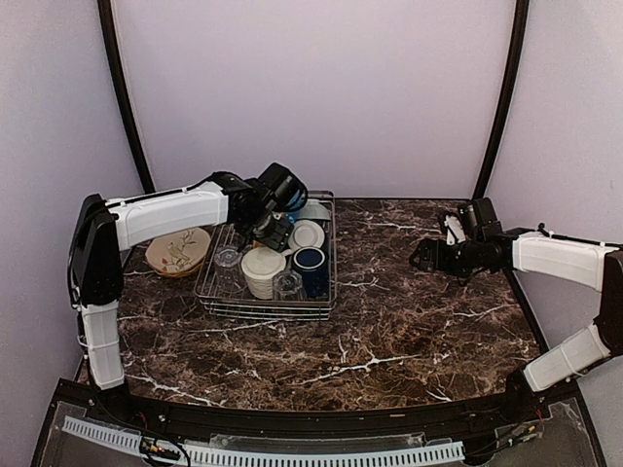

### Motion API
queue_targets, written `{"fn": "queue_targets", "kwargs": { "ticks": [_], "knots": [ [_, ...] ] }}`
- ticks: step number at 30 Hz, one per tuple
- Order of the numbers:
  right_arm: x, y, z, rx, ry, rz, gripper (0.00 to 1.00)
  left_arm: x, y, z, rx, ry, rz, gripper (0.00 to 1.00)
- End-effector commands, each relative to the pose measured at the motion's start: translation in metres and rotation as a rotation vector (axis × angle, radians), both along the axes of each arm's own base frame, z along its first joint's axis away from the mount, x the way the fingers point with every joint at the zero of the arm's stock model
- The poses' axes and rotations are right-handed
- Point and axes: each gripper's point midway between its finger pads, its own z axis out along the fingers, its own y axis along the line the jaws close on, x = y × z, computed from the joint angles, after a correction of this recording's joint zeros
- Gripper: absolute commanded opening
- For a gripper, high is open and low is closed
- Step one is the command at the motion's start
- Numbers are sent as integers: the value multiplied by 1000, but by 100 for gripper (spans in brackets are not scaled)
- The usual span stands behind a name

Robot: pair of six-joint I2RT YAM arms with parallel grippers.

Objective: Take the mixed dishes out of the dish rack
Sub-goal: Grab the plate from the dish rack.

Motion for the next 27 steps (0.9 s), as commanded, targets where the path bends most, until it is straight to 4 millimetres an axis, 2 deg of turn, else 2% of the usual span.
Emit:
{"fn": "queue_targets", "kwargs": {
  "ticks": [1, 9, 15, 23, 27],
  "knots": [
    [0, 0, -1, -2, -9, -7, 99, -9, -5, -3, -71, 26, -25, 74],
    [-2, -1, 3, -6, -19, -10, 99, 9, 9, -6, 26, -31, 44, 62],
    [-3, -2, 4, -1, -21, -14, 99, 22, 23, 9, 72, -105, 104, 60],
    [1, 4, 14, -17, -48, -8, 99, 28, 45, 28, 80, -175, 240, 58],
    [2, 10, 18, -28, -54, 4, 99, 33, 47, 35, 79, -200, 264, 58]
  ]
}}
